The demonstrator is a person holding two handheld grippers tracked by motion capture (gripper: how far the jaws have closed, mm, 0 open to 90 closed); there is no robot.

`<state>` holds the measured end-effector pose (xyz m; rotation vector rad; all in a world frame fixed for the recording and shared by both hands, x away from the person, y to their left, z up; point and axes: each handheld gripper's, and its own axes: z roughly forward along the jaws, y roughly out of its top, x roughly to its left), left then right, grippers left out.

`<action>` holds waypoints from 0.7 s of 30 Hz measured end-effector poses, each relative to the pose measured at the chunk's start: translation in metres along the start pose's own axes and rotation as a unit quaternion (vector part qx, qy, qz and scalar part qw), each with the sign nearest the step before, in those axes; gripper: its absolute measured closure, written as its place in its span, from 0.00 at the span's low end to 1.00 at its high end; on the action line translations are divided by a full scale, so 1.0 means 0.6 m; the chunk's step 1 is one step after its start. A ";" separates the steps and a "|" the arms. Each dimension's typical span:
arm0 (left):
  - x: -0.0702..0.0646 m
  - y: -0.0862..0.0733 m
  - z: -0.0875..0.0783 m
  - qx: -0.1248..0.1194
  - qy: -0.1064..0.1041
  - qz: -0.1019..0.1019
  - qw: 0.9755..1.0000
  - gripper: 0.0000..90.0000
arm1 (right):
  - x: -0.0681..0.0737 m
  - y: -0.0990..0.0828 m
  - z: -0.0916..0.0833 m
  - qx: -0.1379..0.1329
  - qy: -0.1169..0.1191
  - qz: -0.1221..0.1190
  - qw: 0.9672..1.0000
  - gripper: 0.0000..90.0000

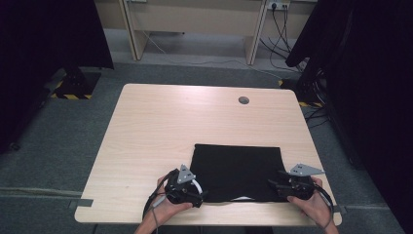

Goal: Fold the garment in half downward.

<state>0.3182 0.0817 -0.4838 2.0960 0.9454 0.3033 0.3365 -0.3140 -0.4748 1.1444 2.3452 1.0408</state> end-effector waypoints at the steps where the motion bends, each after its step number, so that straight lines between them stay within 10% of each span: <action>1: 0.000 0.000 0.000 0.002 0.003 -0.002 1.000 0.08 | 0.000 0.000 0.000 0.000 -0.001 0.001 1.000 0.46; 8: 0.002 -0.001 -0.010 -0.003 -0.002 -0.014 1.000 0.05 | 0.007 0.004 -0.005 0.010 -0.016 0.016 1.000 0.27; 21: 0.021 -0.027 -0.061 -0.022 0.007 -0.035 0.999 0.03 | 0.025 0.000 -0.021 -0.034 -0.014 0.031 0.999 0.25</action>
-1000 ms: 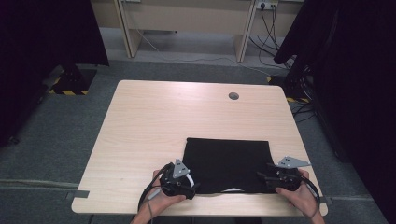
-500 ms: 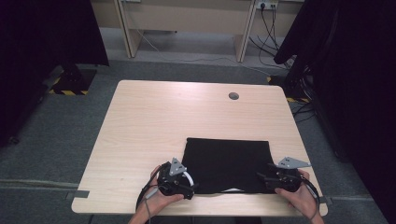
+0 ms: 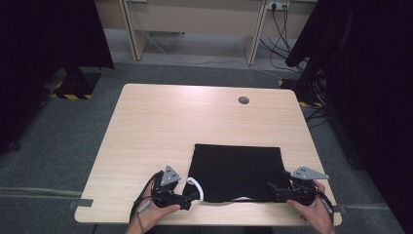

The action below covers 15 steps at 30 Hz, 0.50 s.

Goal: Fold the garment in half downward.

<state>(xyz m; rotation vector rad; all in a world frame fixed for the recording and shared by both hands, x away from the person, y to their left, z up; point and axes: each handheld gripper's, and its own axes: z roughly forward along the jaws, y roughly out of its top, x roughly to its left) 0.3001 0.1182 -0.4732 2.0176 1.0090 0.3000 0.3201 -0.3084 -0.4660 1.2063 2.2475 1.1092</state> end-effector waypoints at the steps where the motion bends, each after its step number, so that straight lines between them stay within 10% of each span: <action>1: 0.002 -0.005 -0.001 0.003 -0.001 -0.001 1.000 0.03 | 0.002 0.001 -0.002 -0.003 0.001 0.000 1.000 0.25; 15: 0.034 -0.033 -0.017 0.029 0.028 0.019 0.999 0.03 | 0.022 -0.004 0.007 0.012 0.010 -0.003 1.000 0.26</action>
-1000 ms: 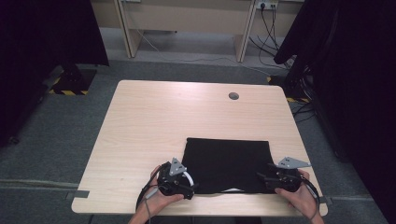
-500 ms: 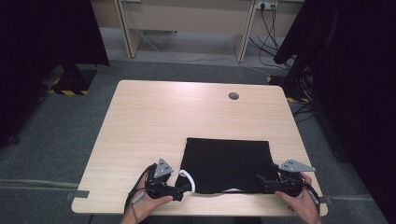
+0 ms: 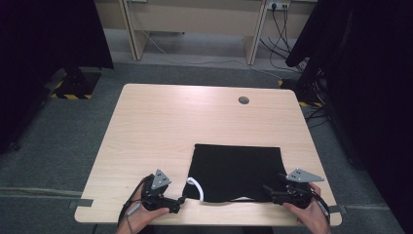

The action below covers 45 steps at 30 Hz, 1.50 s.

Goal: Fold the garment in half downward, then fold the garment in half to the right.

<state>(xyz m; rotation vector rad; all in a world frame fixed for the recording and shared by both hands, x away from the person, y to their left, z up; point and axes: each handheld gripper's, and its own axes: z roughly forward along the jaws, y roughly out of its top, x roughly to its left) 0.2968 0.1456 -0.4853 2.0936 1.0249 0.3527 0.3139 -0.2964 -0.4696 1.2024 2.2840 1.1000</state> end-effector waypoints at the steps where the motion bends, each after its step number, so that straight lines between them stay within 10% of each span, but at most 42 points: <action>1: 0.001 -0.002 -0.001 0.001 0.002 0.003 1.000 0.02 | -0.001 -0.001 0.001 0.003 -0.001 -0.002 1.000 0.26; 30: -0.003 -0.002 0.000 0.015 0.022 0.022 0.999 0.00 | -0.009 -0.020 -0.005 0.024 -0.011 -0.015 1.000 0.27; 45: -0.039 0.000 0.010 -0.003 -0.024 0.038 0.999 0.00 | -0.036 -0.022 -0.012 0.026 0.002 -0.026 0.999 0.27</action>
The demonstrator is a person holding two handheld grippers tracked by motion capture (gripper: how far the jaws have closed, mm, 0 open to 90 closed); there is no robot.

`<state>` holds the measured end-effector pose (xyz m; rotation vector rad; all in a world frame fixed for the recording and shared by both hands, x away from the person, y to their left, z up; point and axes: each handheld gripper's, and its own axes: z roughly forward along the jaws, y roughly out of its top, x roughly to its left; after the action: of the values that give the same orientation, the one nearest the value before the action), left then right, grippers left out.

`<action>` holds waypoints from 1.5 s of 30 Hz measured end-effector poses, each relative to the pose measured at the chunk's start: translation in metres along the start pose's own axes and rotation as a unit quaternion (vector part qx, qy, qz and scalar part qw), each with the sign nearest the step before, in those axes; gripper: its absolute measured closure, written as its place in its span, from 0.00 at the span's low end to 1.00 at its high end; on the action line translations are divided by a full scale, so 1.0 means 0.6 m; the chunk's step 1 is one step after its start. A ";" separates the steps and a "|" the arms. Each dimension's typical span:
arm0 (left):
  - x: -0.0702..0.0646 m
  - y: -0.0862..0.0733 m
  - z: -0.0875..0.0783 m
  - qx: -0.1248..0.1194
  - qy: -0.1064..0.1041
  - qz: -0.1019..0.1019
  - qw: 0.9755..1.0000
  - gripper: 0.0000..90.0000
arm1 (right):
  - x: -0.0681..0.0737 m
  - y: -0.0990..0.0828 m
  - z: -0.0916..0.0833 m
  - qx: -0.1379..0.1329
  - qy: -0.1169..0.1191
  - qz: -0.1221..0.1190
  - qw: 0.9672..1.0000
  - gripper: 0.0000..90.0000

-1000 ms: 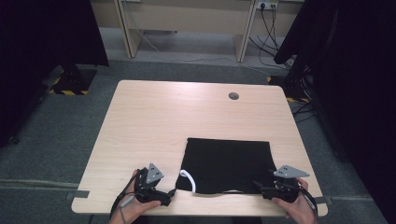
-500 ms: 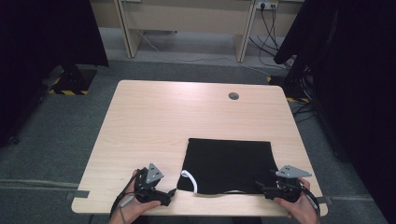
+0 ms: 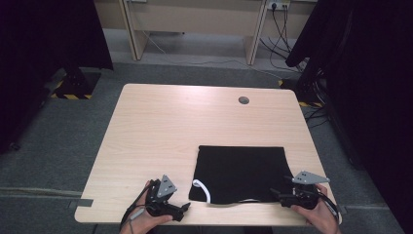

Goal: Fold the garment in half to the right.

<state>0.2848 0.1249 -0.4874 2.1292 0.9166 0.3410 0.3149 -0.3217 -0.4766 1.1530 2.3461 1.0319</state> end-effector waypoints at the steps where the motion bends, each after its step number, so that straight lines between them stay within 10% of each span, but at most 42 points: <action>1: -0.003 0.002 0.002 -0.002 -0.006 -0.003 1.000 0.00 | -0.001 -0.001 0.000 0.000 0.000 0.001 1.000 0.27; 16: -0.045 0.045 0.042 -0.014 -0.049 -0.015 0.999 0.03 | -0.002 -0.002 -0.001 -0.003 0.000 0.000 1.000 0.27; 25: -0.057 0.060 0.063 0.001 -0.023 -0.008 1.000 0.03 | -0.002 -0.002 -0.001 -0.003 -0.001 0.000 1.000 0.27; 30: -0.067 0.064 0.066 0.005 0.004 0.022 1.000 0.16 | -0.002 -0.003 -0.001 -0.003 -0.001 -0.001 1.000 0.27; 35: -0.066 0.063 0.061 -0.010 -0.007 0.028 1.000 0.48 | -0.002 -0.003 -0.001 -0.003 -0.001 -0.001 1.000 0.27; 45: -0.073 0.062 0.062 -0.022 -0.019 0.038 0.999 0.80 | -0.003 -0.001 -0.002 0.000 0.000 -0.001 1.000 0.27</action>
<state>0.2913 0.0570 -0.4819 2.1275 0.8010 0.3533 0.3150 -0.3239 -0.4766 1.1514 2.3479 1.0312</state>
